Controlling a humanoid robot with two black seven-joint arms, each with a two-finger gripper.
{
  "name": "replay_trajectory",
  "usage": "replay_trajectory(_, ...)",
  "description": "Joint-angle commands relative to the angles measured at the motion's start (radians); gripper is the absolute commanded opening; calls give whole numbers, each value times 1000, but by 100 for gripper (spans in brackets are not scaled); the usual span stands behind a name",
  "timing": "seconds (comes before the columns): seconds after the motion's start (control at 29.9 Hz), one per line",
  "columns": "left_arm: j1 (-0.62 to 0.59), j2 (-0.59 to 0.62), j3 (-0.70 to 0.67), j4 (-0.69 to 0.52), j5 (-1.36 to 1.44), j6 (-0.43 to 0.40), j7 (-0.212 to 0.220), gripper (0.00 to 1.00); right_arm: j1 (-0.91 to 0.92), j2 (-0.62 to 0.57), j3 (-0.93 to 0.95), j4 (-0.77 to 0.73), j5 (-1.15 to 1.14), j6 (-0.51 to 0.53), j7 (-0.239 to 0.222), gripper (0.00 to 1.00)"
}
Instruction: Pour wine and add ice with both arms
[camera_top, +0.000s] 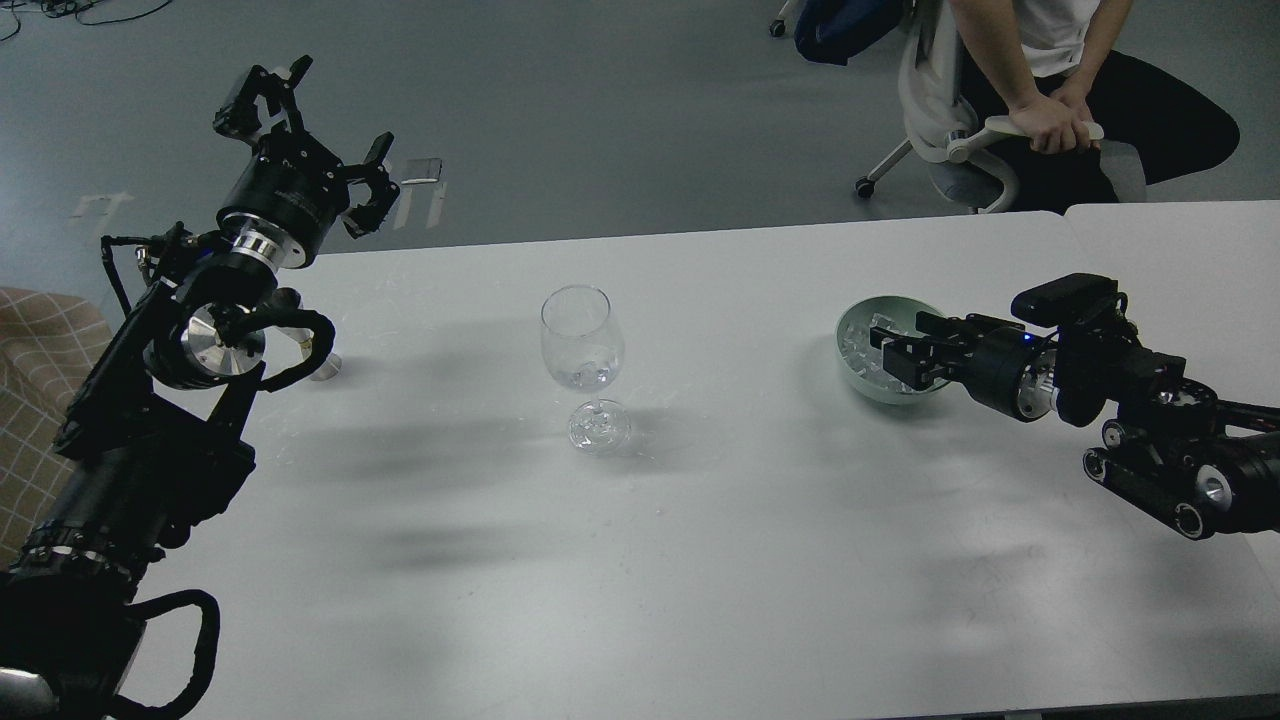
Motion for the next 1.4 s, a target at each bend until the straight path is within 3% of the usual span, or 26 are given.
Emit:
replay_trajectory(0.0, 2, 0, 0, 0, 0, -1, -20, 96, -5, 0, 0, -2, 0, -23, 0, 63)
replay_trajectory(0.3, 5, 10, 0, 0, -63, -4, -26, 96, -5, 1, 0, -1, 2, -36, 2, 57)
replay_trajectory(1.0, 5, 12, 2, 9, -77, -6, -26, 96, -34, 1, -2, 2, 2, -36, 2, 56)
replay_trajectory(1.14, 5, 12, 2, 11, -77, -8, -26, 96, -34, 1, -2, 1, 0, -39, 2, 46)
replay_trajectory(1.37, 5, 15, 0, 11, -77, -8, -26, 96, -31, 13, -2, 1, 0, -42, 2, 45)
